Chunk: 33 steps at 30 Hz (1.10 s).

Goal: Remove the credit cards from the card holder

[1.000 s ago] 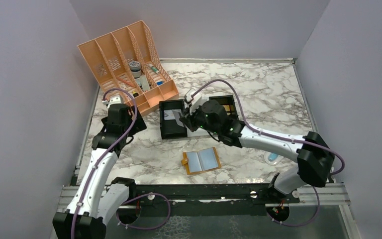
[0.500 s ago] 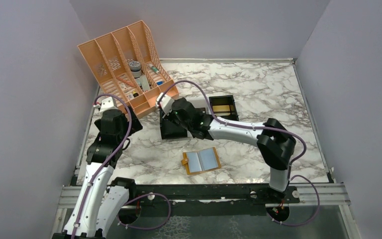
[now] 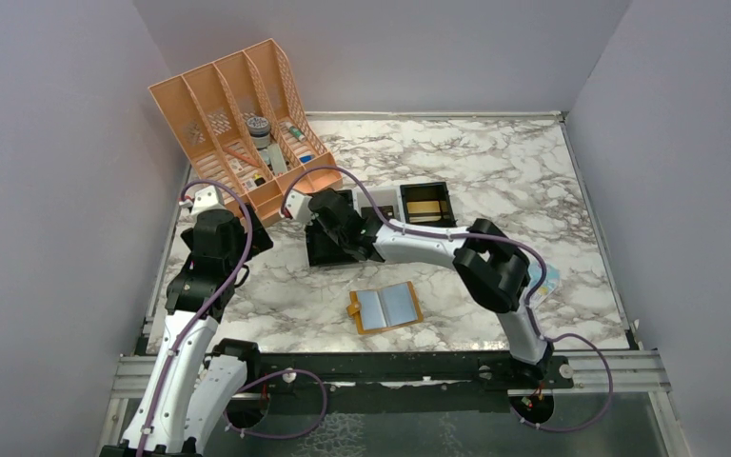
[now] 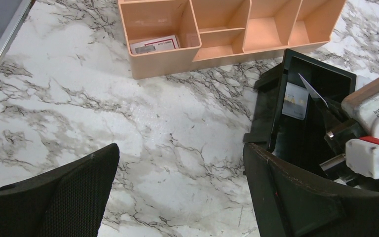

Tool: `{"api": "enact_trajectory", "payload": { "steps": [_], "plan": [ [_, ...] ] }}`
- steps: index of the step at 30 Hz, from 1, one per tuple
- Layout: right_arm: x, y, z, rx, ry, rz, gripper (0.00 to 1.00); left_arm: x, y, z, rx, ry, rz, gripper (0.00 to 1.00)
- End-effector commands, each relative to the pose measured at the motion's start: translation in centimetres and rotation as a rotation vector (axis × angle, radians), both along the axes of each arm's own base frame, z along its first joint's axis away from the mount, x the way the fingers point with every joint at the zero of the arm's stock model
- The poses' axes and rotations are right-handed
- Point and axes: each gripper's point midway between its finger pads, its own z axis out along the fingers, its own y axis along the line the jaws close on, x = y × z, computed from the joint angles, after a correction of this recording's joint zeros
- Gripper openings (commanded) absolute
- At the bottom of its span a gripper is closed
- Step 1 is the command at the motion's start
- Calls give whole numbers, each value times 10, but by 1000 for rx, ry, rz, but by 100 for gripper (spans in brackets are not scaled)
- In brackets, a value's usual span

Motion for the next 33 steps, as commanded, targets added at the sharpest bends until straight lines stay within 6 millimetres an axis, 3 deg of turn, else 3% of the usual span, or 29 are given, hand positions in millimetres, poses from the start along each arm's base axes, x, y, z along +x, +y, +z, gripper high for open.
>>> {"api": "enact_trajectory", "payload": {
  "steps": [1,18,28,33],
  "plan": [
    [12,6,-5,-75,-72,15,1,1,6,2,21,-13,23,99],
    [27,16,-39,-157,-71,71,4,0,10,5,23,-25,37,99],
    [23,17,-52,-171,-28,99,24,0,9,3,23,-18,29,99],
    [22,15,-55,-171,-18,103,29,1,8,2,21,-14,27,99]
  ]
}}
